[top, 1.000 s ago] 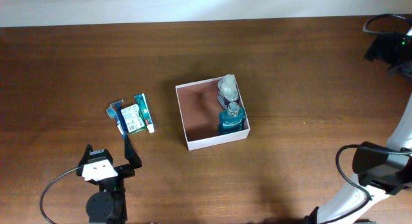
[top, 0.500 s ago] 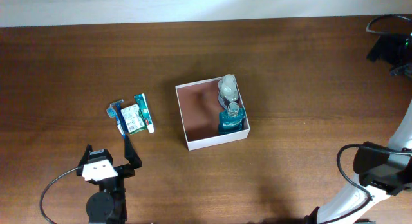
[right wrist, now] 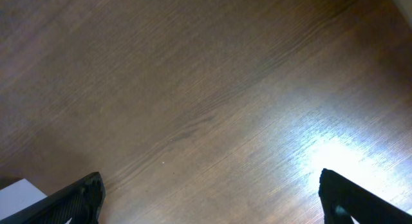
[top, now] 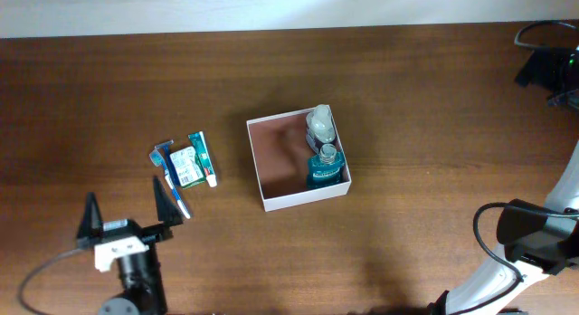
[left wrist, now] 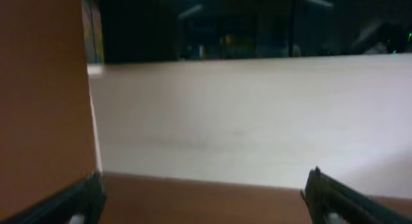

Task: Pack container
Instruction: 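Move the left gripper over the blue toothbrush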

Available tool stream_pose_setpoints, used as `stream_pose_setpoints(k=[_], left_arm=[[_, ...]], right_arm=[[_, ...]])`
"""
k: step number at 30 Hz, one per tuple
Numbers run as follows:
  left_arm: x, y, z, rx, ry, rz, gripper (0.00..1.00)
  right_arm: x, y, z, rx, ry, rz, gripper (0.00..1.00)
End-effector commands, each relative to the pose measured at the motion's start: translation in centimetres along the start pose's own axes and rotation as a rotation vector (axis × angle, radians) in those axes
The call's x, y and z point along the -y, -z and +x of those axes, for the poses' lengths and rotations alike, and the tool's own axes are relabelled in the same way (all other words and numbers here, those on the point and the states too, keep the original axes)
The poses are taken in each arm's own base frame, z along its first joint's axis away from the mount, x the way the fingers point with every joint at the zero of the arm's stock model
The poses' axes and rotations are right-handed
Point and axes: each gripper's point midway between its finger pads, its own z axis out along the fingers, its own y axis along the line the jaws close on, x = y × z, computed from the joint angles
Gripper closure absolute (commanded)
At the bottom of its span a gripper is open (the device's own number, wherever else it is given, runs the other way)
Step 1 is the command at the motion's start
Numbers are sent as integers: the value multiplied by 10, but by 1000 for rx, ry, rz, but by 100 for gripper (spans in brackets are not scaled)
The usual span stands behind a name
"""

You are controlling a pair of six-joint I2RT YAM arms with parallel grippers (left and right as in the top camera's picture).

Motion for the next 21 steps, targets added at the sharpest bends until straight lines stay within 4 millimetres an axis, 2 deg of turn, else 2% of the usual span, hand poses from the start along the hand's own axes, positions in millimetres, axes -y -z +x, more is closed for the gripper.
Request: stream_pose_setpoints(k=[1, 3, 6, 8, 11, 14, 17, 21], left_arm=[[-5, -19, -60, -21, -217, -16, 1], [-5, -39, -71, -113, -246, -27, 0], [6, -69, -73, -256, -251, 17, 1], [23, -89, -64, -364, -230, 93, 1], [62, -106, -42, -507, -168, 276, 1], [94, -114, -12, -613, -131, 432, 1], [125, -110, 14, -685, -74, 598, 1], [132, -112, 26, -714, -61, 630, 1]], right_arm=[[3, 10, -3, 31, -3, -7, 1], [2, 10, -3, 31, -3, -8, 1], [3, 10, -3, 32, -3, -7, 1], [3, 10, -3, 31, -3, -7, 1], [3, 10, -3, 31, -3, -7, 1], [3, 10, -3, 31, -3, -7, 1], [3, 10, -3, 31, -3, -7, 1], [3, 10, -3, 32, -3, -7, 1]])
